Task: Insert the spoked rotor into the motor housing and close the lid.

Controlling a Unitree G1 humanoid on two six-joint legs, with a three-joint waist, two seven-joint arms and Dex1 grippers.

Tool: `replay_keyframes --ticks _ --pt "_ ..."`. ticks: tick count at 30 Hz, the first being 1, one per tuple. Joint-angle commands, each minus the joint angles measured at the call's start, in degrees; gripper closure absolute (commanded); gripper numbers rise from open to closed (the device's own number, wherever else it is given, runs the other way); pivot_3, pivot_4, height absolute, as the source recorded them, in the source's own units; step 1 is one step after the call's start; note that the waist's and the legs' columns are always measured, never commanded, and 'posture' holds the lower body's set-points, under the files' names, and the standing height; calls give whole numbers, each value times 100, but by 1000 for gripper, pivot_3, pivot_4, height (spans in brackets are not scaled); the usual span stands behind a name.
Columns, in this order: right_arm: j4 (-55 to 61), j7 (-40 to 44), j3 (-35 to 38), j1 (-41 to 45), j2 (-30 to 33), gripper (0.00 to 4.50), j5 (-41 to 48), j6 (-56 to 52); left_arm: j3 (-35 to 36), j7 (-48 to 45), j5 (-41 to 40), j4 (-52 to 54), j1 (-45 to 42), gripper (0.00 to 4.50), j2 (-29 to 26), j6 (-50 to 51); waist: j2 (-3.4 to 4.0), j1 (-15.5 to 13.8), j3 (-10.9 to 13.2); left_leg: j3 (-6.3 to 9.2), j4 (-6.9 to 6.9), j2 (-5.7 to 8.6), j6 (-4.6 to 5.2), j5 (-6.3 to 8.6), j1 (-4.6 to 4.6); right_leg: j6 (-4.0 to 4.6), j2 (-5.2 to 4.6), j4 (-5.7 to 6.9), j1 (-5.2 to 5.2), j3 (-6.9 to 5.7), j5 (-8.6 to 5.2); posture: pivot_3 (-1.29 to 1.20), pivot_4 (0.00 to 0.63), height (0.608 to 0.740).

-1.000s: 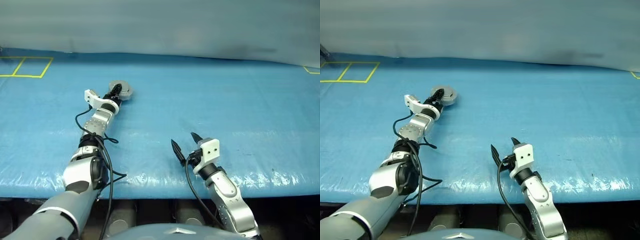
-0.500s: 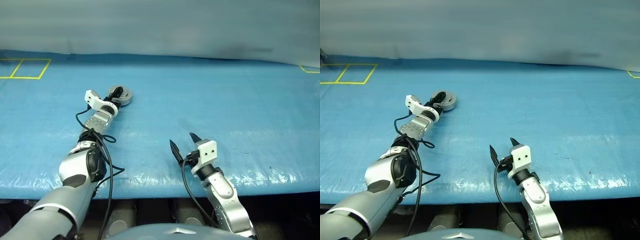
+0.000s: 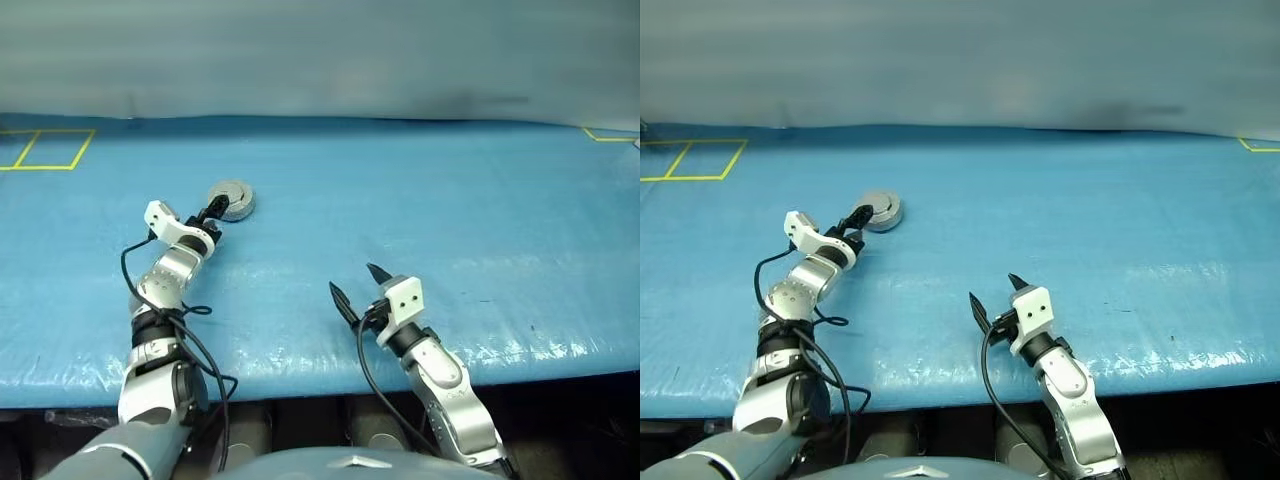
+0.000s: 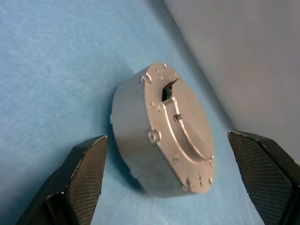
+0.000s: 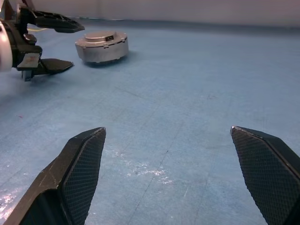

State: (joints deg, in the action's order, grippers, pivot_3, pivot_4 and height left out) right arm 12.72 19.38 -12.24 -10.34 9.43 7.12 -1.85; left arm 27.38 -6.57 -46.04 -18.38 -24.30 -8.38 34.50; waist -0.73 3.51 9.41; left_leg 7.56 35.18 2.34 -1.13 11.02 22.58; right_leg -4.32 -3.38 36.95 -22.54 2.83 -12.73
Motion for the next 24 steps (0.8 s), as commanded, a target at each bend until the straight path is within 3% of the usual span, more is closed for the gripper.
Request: replay_keyframes --ticks 1,4,8,16,24 --pt "92 142 -39 58 -3 0 65 48 -756 -204 469 1316 892 26 -115 164 1 -18 0 0 1 0 0 0 0 1 -1 0 1 0 0 0 150 740" --pt "75 238 -17 80 57 0 78 31 -1400 -545 1015 2255 1684 26 -334 -191 0 -95 0 0 1 1 0 0 2 8 -5 -1 -1 1 -4 0 150 740" --pt "19 312 82 137 156 0 66 72 -2245 -921 2297 3013 2783 26 -630 -1525 1 -148 0 -8 -6 0 -3 2 6 15 -8 -5 -10 6 -8 0 150 740" --pt "-126 414 196 283 400 0 -40 222 -2534 -949 3797 3020 3745 26 -743 -3738 0 -271 3 -4 -6 -22 -19 13 36 18 -15 -7 -30 -2 -11 0 150 740" --pt "-14 307 173 186 83 0 74 -14 -2483 -947 3980 2863 4025 26 -617 -4418 3 -270 5 -3 -7 -31 -10 14 45 20 -13 -11 -36 -9 -14 0 150 740"
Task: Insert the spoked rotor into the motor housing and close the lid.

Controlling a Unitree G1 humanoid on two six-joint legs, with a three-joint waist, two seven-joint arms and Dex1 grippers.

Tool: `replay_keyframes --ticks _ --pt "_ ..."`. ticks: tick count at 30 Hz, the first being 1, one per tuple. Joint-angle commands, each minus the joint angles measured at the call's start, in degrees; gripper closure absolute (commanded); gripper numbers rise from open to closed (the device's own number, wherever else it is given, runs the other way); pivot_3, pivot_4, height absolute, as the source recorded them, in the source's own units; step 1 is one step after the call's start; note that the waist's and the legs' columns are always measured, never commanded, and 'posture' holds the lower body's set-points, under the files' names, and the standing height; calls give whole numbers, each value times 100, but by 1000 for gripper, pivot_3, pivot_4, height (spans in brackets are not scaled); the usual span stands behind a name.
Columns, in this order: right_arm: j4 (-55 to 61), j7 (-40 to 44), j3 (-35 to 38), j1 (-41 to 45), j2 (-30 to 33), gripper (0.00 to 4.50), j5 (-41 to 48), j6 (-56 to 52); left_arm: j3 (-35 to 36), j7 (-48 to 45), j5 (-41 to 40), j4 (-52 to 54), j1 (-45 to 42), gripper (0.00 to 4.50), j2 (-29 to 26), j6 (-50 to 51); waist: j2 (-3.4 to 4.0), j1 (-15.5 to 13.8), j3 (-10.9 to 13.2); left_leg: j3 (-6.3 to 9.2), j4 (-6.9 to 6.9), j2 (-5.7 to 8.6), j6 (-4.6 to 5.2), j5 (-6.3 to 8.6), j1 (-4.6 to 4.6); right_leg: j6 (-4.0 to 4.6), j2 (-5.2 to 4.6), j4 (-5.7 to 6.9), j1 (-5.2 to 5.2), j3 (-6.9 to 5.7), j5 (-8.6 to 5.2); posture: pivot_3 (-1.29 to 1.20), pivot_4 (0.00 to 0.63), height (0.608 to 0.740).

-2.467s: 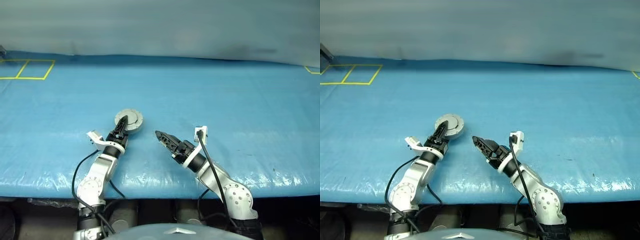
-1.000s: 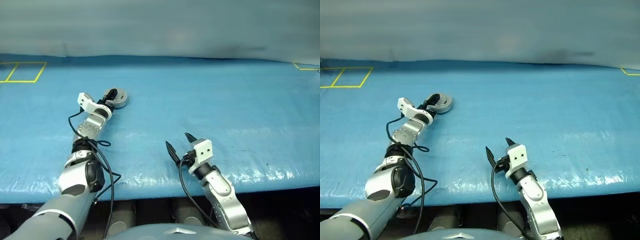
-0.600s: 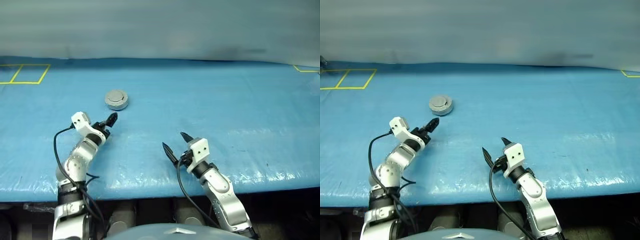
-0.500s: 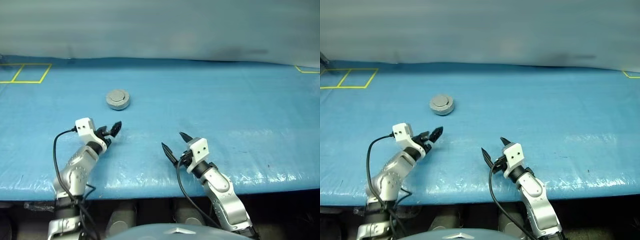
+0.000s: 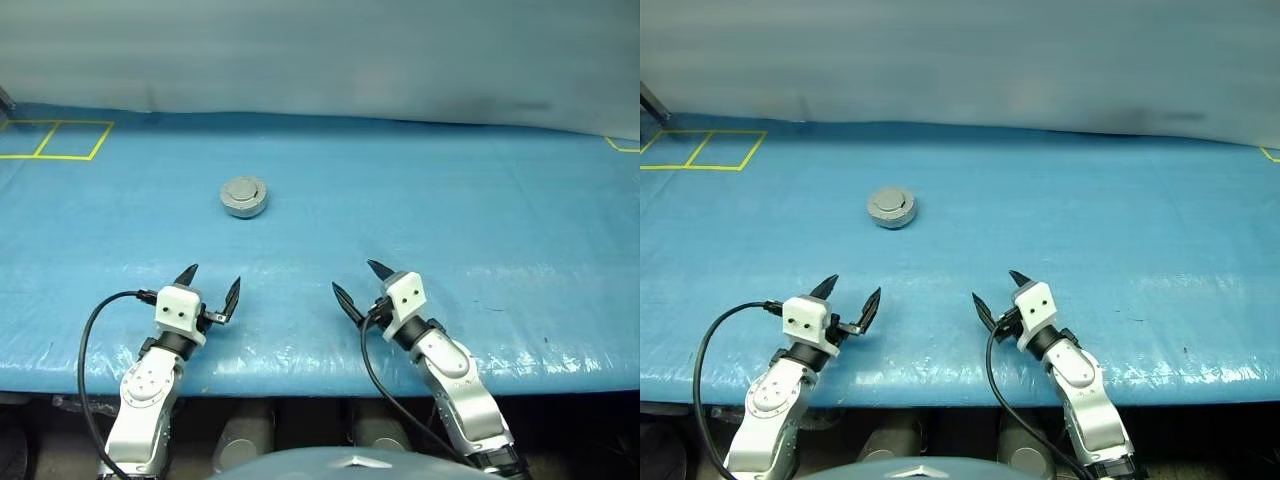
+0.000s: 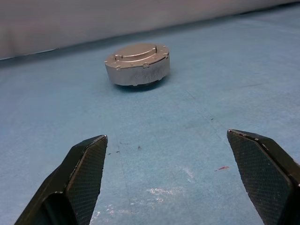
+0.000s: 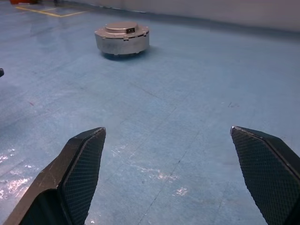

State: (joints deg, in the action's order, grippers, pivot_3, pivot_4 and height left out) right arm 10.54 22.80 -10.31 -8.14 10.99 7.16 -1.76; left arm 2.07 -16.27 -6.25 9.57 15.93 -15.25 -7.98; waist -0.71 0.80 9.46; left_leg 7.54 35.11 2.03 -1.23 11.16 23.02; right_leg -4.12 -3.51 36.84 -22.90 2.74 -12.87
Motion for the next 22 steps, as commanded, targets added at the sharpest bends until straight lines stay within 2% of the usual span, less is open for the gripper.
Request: replay_keyframes --ticks 1,22 --pt "209 -33 -39 -42 -94 0 74 -50 47 15 -14 63 -19 26 81 -155 1 2 1 0 0 0 -1 0 1 0 -1 0 0 0 0 0 150 740" --pt "163 -69 -3 -35 -91 0 -3 -54 46 45 89 -28 -362 26 167 -54 1 13 2 0 0 1 9 -6 3 0 2 0 -2 -2 0 0 150 740"
